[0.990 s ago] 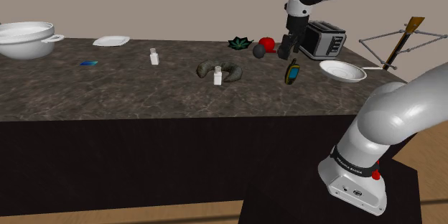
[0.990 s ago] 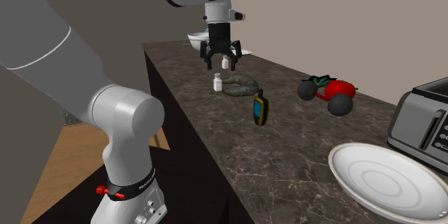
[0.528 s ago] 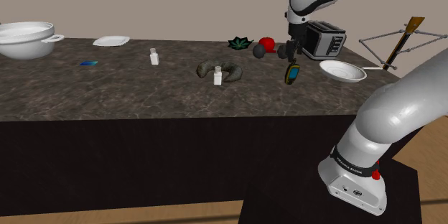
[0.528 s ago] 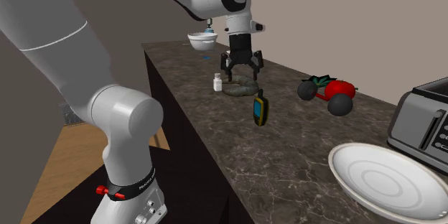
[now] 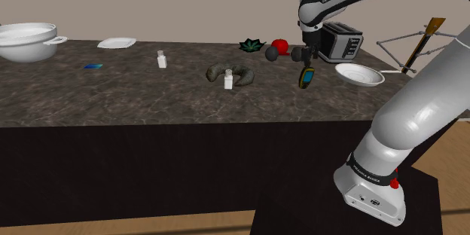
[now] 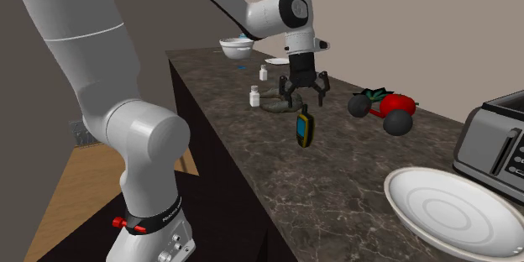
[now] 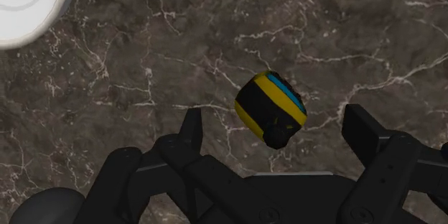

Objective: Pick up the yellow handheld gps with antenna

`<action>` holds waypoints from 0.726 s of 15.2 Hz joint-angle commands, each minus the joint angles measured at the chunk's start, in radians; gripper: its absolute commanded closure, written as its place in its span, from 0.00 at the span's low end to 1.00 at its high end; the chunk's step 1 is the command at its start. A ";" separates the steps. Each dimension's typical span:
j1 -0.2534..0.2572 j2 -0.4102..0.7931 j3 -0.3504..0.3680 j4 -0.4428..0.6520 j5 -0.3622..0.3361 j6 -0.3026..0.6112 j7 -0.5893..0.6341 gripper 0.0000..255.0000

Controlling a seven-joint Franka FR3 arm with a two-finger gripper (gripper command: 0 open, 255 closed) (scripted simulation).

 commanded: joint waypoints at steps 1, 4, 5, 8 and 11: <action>-0.002 0.014 -0.004 -0.017 -0.003 0.031 0.004 0.00; -0.004 0.037 -0.009 -0.044 -0.006 0.080 0.013 0.00; -0.004 0.037 -0.009 -0.045 -0.006 0.080 0.013 0.00; -0.003 0.038 -0.009 -0.044 -0.006 0.080 0.014 1.00; -0.003 0.037 -0.008 -0.044 -0.006 0.080 0.014 1.00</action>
